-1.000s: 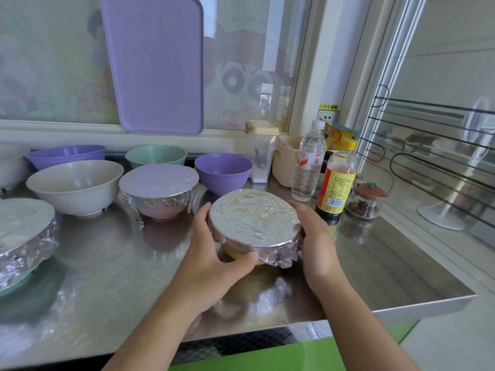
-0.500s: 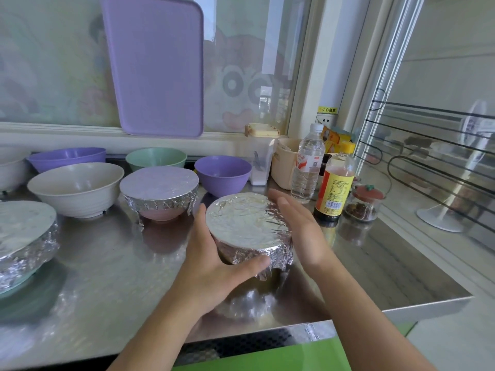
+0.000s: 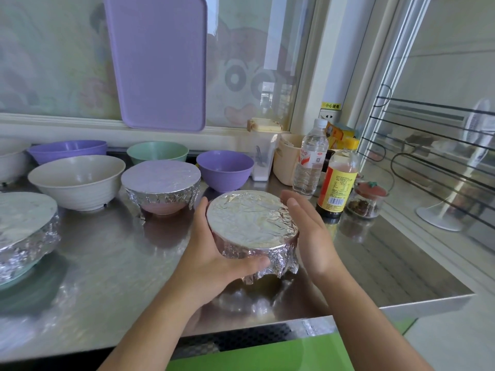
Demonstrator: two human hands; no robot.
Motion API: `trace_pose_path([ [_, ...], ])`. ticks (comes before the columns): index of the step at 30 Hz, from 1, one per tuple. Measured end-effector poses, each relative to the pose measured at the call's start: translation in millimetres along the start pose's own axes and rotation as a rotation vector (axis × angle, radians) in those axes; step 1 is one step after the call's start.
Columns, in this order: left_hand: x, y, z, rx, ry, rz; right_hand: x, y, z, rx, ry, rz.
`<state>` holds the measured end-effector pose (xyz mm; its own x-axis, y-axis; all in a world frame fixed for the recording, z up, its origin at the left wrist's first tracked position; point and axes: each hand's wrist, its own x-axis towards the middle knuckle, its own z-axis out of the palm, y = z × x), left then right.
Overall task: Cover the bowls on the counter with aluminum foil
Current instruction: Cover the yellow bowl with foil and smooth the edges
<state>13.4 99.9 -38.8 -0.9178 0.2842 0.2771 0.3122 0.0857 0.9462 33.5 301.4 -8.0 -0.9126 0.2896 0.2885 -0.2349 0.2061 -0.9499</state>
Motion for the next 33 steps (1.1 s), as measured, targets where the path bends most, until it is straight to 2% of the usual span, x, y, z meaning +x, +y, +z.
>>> trace_pose_path([
  [3,1.5,-2.5,3.3,0.014,0.031,0.008,-7.3,7.3,8.7,0.074,0.020,-0.006],
  [8,3.1,-8.6,5.6,0.062,0.061,0.081,-10.2,12.0,28.3,0.239,0.238,-0.029],
  [11,2.1,-5.5,6.0,0.069,0.067,0.106,-8.4,12.1,32.9,0.246,0.316,-0.048],
  [15,1.9,-2.9,5.5,0.086,0.084,0.102,-10.4,11.7,32.7,0.212,0.325,-0.090],
  [21,-1.5,2.9,2.5,0.100,0.047,0.058,-2.5,17.2,9.3,0.230,0.170,0.044],
  [25,-4.9,4.4,1.8,0.102,0.014,0.030,12.5,8.4,-3.3,0.395,0.055,0.132],
  [27,-5.7,4.6,2.6,0.074,0.010,0.010,11.8,5.9,-2.2,0.369,-0.024,0.128],
  [31,-4.6,2.5,-0.8,0.054,-0.013,0.000,2.3,7.3,-5.4,0.359,-0.058,0.123],
  [33,-4.3,1.1,-4.0,0.039,-0.009,-0.004,-1.2,11.5,-12.2,0.338,-0.150,0.120],
])
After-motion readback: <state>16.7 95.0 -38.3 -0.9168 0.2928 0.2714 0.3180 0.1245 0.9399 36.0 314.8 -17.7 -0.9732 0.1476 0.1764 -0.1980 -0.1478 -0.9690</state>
